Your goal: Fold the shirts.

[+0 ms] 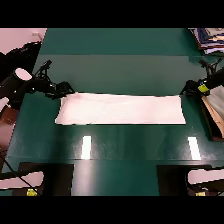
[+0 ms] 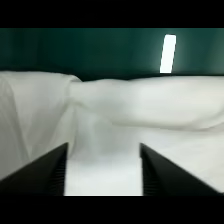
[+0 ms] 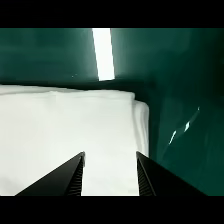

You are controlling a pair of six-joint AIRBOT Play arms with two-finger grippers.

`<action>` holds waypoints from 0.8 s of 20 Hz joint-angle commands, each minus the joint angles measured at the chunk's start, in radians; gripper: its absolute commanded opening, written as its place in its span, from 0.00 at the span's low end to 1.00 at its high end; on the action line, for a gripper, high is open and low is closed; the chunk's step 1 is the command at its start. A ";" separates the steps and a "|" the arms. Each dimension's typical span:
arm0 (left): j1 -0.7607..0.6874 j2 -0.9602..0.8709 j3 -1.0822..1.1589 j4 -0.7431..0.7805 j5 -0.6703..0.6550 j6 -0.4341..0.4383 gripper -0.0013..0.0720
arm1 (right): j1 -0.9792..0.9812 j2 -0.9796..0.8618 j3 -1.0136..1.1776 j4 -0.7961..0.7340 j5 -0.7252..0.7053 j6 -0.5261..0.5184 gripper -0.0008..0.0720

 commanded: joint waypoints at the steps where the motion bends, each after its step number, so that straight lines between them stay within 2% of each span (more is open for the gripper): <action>1: -0.004 -0.002 0.039 -0.011 -0.127 0.007 0.26 | -0.079 -0.003 -0.034 0.020 0.066 -0.063 0.54; 2: -0.016 -0.002 0.039 -0.028 -0.153 0.031 0.18 | -0.109 0.009 -0.078 0.020 0.068 -0.085 0.54; 5: -0.091 -0.002 0.039 -0.029 -0.150 0.045 0.17 | -0.195 0.010 -0.210 0.106 0.051 -0.149 0.56; 6: -0.126 -0.003 0.039 -0.029 -0.132 0.045 0.17 | -0.225 -0.007 -0.247 0.169 0.049 -0.161 0.69; 9: -0.221 -0.005 0.039 -0.029 -0.072 0.034 0.17 | -0.257 -0.065 -0.325 0.289 0.037 -0.217 0.69; 12: -0.295 -0.005 0.039 -0.029 -0.012 0.008 0.17 | -0.212 -0.095 -0.366 0.311 -0.003 -0.238 0.67; 13: -0.317 -0.005 0.039 -0.029 0.019 -0.021 0.17 | -0.190 -0.095 -0.372 0.315 -0.021 -0.256 0.59; 15: -0.361 -0.011 0.040 -0.029 0.082 -0.047 0.05 | -0.153 -0.093 -0.371 0.334 -0.035 -0.294 0.29; 16: -0.383 -0.019 0.041 -0.033 0.111 -0.047 0.05 | -0.140 -0.090 -0.366 0.333 -0.030 -0.306 0.15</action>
